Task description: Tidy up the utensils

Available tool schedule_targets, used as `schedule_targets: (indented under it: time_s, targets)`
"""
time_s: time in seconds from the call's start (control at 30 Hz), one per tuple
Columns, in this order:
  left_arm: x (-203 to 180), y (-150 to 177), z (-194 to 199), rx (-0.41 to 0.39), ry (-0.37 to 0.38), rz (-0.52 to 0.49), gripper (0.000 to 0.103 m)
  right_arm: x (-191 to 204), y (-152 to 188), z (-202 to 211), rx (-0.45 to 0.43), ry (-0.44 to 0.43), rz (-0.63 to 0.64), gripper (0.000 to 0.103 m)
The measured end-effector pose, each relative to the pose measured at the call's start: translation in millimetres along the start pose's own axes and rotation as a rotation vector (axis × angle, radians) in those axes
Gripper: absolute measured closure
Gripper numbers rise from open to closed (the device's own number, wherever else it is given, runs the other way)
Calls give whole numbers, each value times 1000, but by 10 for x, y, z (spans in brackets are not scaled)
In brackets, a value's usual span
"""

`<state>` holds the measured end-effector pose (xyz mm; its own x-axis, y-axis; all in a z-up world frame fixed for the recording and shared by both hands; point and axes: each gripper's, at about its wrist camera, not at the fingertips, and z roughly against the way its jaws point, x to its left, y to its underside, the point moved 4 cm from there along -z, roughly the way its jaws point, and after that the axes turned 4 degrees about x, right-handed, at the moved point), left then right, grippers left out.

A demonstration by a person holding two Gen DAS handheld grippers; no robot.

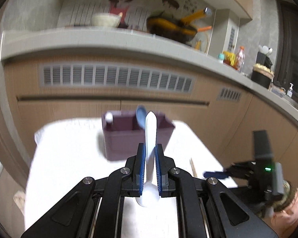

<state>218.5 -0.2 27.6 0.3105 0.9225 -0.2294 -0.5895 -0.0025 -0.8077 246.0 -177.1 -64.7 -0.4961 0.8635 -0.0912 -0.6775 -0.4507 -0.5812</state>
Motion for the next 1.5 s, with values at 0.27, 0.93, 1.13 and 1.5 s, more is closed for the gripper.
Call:
schedule_targets:
  time_s: [0.27, 0.93, 1.13, 1.5]
  targets:
    - [199, 369, -260, 108, 17, 66, 93, -174, -80, -895, 174, -3, 108, 80]
    - [752, 713, -714, 315, -115, 289, 83, -177, -140, -91, 19, -128, -101, 92]
    - [928, 662, -1207, 419, -186, 320, 77, -113, -225, 12, -32, -137, -105, 92]
    - [927, 550, -1751, 459, -312, 179, 91, -164, -199, 41, -50, -162, -166, 92]
